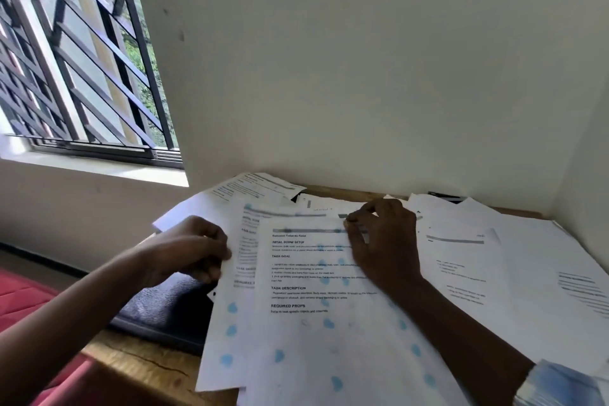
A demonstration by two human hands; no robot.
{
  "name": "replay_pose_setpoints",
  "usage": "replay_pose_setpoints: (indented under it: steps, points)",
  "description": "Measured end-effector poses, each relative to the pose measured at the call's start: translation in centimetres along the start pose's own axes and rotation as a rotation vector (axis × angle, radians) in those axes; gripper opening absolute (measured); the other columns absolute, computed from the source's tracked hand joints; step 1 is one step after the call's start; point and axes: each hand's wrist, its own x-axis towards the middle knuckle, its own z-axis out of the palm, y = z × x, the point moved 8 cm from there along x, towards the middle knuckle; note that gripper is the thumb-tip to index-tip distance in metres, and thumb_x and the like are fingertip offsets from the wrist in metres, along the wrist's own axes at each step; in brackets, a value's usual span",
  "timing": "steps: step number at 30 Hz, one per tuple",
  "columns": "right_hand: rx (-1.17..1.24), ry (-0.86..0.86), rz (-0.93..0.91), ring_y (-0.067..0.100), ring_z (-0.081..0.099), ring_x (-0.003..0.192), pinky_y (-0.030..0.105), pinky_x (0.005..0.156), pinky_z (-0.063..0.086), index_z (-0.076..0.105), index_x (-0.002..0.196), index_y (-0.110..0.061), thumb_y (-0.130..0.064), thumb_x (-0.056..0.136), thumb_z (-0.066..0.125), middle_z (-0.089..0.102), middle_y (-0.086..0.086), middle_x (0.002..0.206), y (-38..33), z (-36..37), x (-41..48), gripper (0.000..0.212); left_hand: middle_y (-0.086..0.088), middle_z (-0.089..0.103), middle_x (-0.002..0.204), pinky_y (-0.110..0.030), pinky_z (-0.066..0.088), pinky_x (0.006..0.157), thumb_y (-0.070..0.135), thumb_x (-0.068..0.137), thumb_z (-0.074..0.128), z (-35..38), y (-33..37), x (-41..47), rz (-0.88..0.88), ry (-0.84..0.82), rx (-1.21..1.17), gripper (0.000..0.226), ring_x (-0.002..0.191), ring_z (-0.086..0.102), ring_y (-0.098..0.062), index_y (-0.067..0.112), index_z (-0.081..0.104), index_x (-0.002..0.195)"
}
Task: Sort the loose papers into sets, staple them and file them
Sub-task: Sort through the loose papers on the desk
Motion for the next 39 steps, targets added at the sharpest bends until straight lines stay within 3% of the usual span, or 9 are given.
replay_pose_setpoints:
  steps: [3,9,17,20,23,25,31,36,39]
  points:
    - [-0.005,-0.046,-0.032,0.023,0.055,0.101,0.045,0.087,0.041,0.078,0.093,-0.026,-0.032,0.091,0.066,0.061,-0.006,0.100,-0.3,0.5,0.0,0.013,-0.027,0.071,0.078,-0.030,0.058,0.054,-0.001,0.094,0.065,1.2,-0.3,-0.9,-0.035,-0.031,0.018,0.009,0.059,0.068,-0.026,-0.009,0.065,0.088]
    - [0.019,-0.101,-0.049,0.019,0.053,0.097,0.043,0.080,0.046,0.078,0.089,-0.028,-0.031,0.091,0.073,0.060,-0.008,0.097,-0.9,0.8,0.1,0.006,-0.032,0.072,0.089,-0.029,0.060,0.057,-0.001,0.093,0.067,3.2,0.0,-1.5,-0.038,-0.136,-0.034,0.030,0.060,0.070,-0.024,-0.022,0.059,0.115]
    - [0.083,-0.177,0.116,0.020,0.054,0.104,0.045,0.091,0.044,0.079,0.104,-0.033,-0.041,0.091,0.072,0.060,-0.009,0.105,0.4,1.0,0.8,0.017,-0.022,0.077,0.088,-0.029,0.057,0.058,0.023,0.095,0.074,2.8,0.8,-3.1,-0.023,-0.241,0.195,0.022,0.063,0.071,-0.024,0.005,0.075,0.083]
    - [0.035,-0.143,0.253,0.030,0.058,0.111,0.048,0.093,0.049,0.069,0.128,-0.027,-0.045,0.094,0.067,0.061,0.006,0.115,2.7,-1.5,2.9,0.039,-0.007,0.079,0.080,-0.030,0.055,0.056,0.053,0.086,0.075,-0.6,3.6,-2.4,0.104,0.012,0.412,0.036,0.059,0.071,-0.020,0.016,0.076,0.090]
    - [0.071,-0.228,0.551,0.030,0.062,0.117,0.041,0.101,0.049,0.069,0.122,-0.018,-0.047,0.092,0.068,0.068,0.009,0.119,6.9,-4.8,4.5,0.041,0.011,0.076,0.081,-0.021,0.052,0.061,0.080,0.071,0.069,-2.1,8.6,-1.0,0.401,0.335,0.467,0.055,0.068,0.072,-0.006,0.028,0.073,0.090]
    - [0.079,-0.402,0.652,0.029,0.063,0.118,0.039,0.102,0.050,0.072,0.110,-0.017,-0.053,0.091,0.067,0.070,0.006,0.120,7.7,-5.2,3.7,0.041,0.019,0.073,0.084,-0.020,0.048,0.070,0.074,0.077,0.071,0.4,11.0,0.7,0.497,0.332,0.543,0.043,0.079,0.069,0.000,0.033,0.073,0.087]
    - [-0.189,-0.643,0.635,0.026,0.056,0.127,0.037,0.101,0.045,0.063,0.128,-0.022,-0.077,0.089,0.051,0.061,0.002,0.134,5.6,-3.6,-1.6,0.068,0.009,0.071,0.109,-0.038,0.052,0.094,0.087,0.082,0.050,11.7,13.9,6.8,0.451,0.050,0.909,0.066,0.106,0.063,-0.017,0.027,0.072,0.099]
    - [-0.495,-0.589,0.461,0.024,0.047,0.120,0.040,0.089,0.046,0.056,0.121,-0.020,-0.083,0.088,0.037,0.051,0.003,0.121,3.4,-2.4,-3.0,0.074,-0.001,0.056,0.132,-0.044,0.045,0.100,0.102,0.067,0.042,14.5,11.3,9.0,0.434,0.081,1.080,0.096,0.127,0.050,-0.024,0.029,0.053,0.130]
    - [-0.504,-0.546,0.458,0.024,0.043,0.116,0.039,0.085,0.046,0.055,0.118,-0.019,-0.081,0.088,0.039,0.047,0.002,0.117,3.2,-2.2,-3.3,0.070,0.002,0.054,0.129,-0.046,0.039,0.100,0.107,0.061,0.032,14.5,9.8,9.5,0.455,0.158,1.050,0.103,0.124,0.048,-0.022,0.032,0.051,0.130]
